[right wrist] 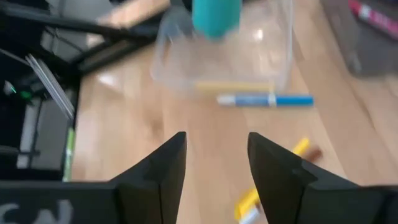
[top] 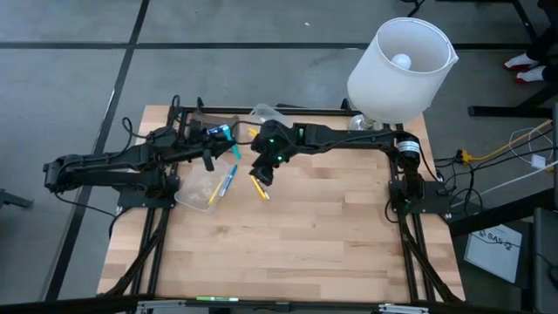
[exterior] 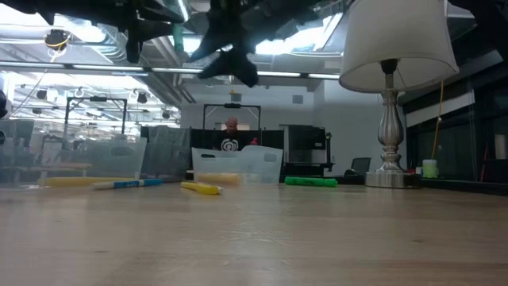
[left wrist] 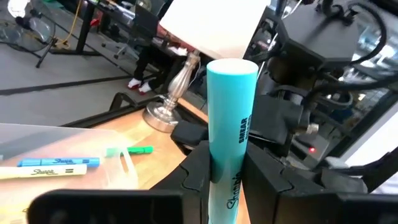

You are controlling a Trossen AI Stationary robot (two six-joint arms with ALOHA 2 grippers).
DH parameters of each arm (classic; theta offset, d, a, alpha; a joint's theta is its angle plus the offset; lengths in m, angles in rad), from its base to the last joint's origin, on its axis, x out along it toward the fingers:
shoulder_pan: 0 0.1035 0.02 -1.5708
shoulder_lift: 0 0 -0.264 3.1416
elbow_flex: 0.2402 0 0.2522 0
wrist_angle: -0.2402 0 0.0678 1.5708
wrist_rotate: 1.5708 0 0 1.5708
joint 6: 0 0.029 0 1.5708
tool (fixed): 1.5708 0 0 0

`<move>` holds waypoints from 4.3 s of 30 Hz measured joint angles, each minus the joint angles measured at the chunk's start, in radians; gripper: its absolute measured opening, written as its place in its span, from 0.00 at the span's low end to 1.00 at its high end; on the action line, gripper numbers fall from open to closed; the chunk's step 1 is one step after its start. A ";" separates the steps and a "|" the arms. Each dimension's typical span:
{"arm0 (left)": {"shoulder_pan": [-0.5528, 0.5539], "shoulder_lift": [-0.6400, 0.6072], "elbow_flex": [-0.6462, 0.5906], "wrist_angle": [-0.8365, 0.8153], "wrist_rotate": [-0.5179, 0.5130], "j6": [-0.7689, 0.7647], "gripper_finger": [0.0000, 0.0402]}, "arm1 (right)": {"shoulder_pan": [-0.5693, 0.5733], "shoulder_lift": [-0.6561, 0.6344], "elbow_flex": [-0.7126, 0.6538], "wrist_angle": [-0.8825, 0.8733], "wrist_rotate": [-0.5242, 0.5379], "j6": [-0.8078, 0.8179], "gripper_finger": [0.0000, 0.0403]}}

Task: Pick & Place Markers
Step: Put the light blue highlighter into the top transparent bin, then put the yellow pen into the bottom transparent bin

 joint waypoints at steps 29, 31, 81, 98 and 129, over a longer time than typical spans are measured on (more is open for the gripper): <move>0.194 0.343 0.164 -0.100 0.130 0.016 0.15 | 0.033 0.000 0.000 -0.350 0.006 -0.074 0.42; 0.210 0.367 0.176 -0.100 0.150 0.033 0.15 | 0.040 0.000 0.000 -0.355 0.006 -0.074 0.42; 0.284 0.934 0.623 -0.478 0.057 1.407 0.15 | 0.089 0.000 0.000 -0.349 0.062 -0.123 0.42; 0.284 1.079 0.622 -0.429 0.006 1.562 0.15 | 0.089 0.000 0.000 -0.340 0.077 -0.147 0.42; 0.248 1.073 0.622 -0.395 -0.159 1.427 0.32 | 0.082 0.000 0.000 -0.332 0.084 -0.152 0.42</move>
